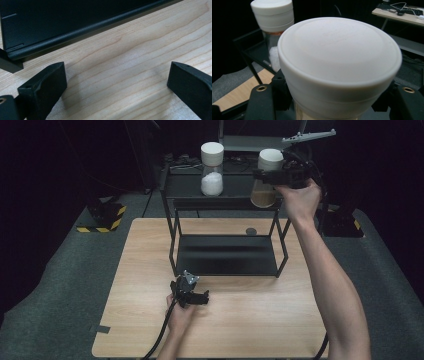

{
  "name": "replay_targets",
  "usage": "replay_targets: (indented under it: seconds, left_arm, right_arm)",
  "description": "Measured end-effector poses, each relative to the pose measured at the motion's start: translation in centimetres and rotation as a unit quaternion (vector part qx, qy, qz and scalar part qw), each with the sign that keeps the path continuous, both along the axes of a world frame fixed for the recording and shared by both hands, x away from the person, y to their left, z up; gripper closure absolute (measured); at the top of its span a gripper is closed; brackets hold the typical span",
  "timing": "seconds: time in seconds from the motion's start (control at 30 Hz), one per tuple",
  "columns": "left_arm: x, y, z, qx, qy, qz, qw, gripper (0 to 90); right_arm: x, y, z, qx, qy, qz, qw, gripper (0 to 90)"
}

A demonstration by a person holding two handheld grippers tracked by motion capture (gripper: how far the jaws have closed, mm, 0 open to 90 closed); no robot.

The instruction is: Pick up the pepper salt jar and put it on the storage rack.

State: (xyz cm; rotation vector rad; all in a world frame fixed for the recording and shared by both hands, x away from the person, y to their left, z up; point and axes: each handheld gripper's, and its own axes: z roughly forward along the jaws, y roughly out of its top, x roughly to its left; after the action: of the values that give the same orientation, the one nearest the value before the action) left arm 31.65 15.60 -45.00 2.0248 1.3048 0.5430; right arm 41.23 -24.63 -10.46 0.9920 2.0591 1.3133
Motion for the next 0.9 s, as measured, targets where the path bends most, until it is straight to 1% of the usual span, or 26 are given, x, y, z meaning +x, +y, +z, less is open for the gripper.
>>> replay_targets:
  seconds: [0.17,0.3,0.37,0.53,0.73,0.9]
  left_arm:
    - [0.0,0.0,0.0,0.000,0.000,0.000,1.0000,2.3]
    - [0.0,0.0,0.0,0.000,0.000,0.000,1.0000,2.3]
    - [0.0,0.0,0.0,0.000,-0.001,0.001,1.0000,2.3]
    - [0.0,-0.1,0.0,0.000,-0.001,0.002,1.0000,2.3]
    - [0.0,-0.1,0.0,0.000,-0.001,0.002,1.0000,2.3]
    - [0.0,-0.1,0.0,0.000,-0.001,0.002,1.0000,2.2]
  right_arm:
    - [1.1,1.2,0.2,-0.001,0.003,-0.012,0.9999,34.5]
    - [1.9,1.9,0.2,0.003,0.007,-0.024,0.9997,34.6]
    - [2.2,2.3,0.2,0.005,0.007,-0.031,0.9995,34.6]
    - [2.6,3.3,0.2,-0.002,0.004,-0.049,0.9988,34.6]
    - [3.2,4.0,-0.2,-0.005,0.005,-0.065,0.9979,34.5]
    - [3.7,4.1,-0.6,0.001,0.007,-0.069,0.9976,34.5]
